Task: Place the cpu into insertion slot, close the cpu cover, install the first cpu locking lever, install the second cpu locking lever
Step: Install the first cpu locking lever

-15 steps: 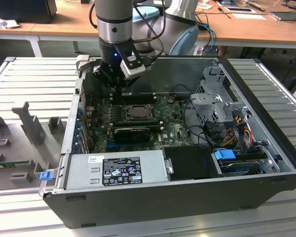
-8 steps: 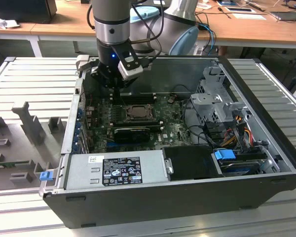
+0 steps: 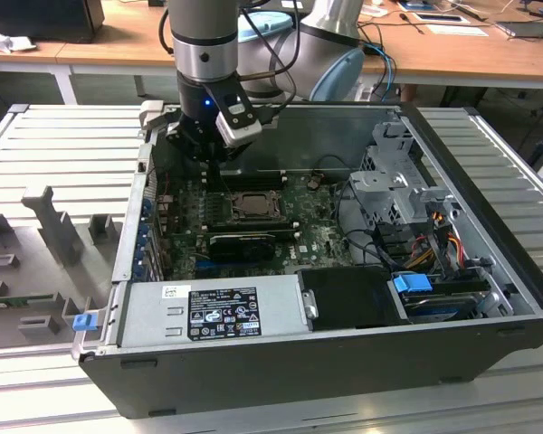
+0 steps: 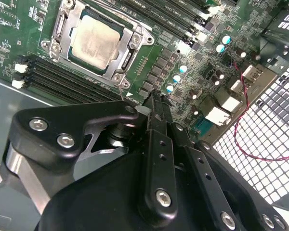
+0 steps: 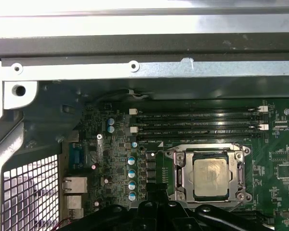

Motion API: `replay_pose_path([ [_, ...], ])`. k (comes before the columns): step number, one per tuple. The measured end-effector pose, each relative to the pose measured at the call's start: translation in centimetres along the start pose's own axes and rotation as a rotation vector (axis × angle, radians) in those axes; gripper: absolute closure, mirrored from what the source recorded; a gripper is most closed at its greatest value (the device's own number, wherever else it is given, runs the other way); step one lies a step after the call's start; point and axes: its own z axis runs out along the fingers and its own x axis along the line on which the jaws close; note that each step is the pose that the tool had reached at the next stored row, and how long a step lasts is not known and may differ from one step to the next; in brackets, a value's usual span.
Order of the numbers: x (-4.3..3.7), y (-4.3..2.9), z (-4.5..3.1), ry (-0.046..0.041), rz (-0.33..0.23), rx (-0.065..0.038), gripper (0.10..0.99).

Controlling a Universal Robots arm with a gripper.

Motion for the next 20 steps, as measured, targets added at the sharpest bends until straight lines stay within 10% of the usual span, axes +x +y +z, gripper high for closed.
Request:
replay_pose_path([
  [20, 1.13, 0.77, 0.55, -0.0006, -0.004, -0.001, 0.980],
])
